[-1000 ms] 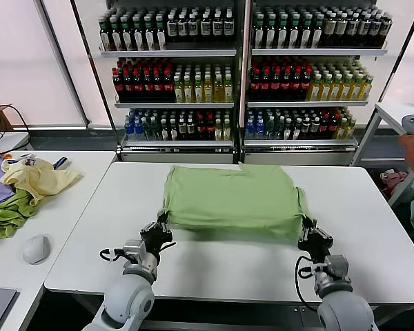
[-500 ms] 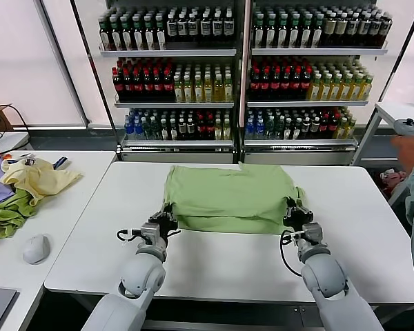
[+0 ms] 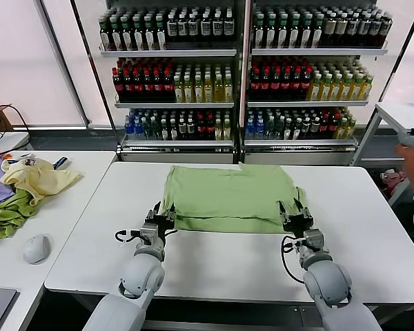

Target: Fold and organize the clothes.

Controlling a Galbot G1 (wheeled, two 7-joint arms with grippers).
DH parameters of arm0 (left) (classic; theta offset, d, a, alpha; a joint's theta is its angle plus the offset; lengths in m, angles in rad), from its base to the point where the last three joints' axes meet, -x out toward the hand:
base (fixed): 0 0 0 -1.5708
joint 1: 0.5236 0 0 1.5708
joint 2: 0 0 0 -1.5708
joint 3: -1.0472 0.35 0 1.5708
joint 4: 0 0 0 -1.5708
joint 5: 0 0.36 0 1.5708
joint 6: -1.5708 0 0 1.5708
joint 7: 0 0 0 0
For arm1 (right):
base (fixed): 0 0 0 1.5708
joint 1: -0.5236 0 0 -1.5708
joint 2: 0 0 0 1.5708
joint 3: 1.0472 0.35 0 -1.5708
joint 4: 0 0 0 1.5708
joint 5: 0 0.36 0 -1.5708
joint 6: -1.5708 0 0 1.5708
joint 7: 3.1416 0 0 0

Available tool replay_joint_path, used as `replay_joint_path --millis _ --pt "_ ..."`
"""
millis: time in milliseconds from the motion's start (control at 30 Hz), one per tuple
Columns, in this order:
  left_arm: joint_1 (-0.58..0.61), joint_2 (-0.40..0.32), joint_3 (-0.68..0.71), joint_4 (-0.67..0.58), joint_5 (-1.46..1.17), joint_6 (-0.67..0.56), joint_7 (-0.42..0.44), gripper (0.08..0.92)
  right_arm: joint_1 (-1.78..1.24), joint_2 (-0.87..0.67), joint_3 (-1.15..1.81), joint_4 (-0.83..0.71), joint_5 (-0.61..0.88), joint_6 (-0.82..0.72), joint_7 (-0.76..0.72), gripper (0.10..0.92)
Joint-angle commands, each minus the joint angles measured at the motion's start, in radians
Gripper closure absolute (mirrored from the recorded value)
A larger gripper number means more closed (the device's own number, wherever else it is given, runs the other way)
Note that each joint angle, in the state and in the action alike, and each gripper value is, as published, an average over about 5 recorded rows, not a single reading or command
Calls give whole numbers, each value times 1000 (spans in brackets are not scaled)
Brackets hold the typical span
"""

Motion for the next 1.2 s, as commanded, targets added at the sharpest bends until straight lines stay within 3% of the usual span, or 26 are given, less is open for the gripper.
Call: replay_joint_path --millis 33,133,233,700,900,1033,1200 --pt "37 -2 3 17 8 -2 -1 351 -35 7 53 -31 77 -107 40 275" --pt "0 -10 8 65 2 13 -18 264 -6 15 34 -81 90 -147 59 220" --pt "-35 -14 13 106 -5 26 -41 242 6 20 13 -112 86 -171 74 226" --pt "-46 -4 34 110 -12 133 -33 634 -4 12 -11 -107 79 -151 28 612" --pt "-4 12 27 57 -22 162 -21 796 -84 -2 9 -17 73 -134 -4 782" --pt "65 26 7 -29 -36 169 -10 877 -185 -12 44 85 71 -130 -10 849" --pt "185 43 -33 -185 -48 170 3 887 -366 -6 122 263 65 -133 -10 862"
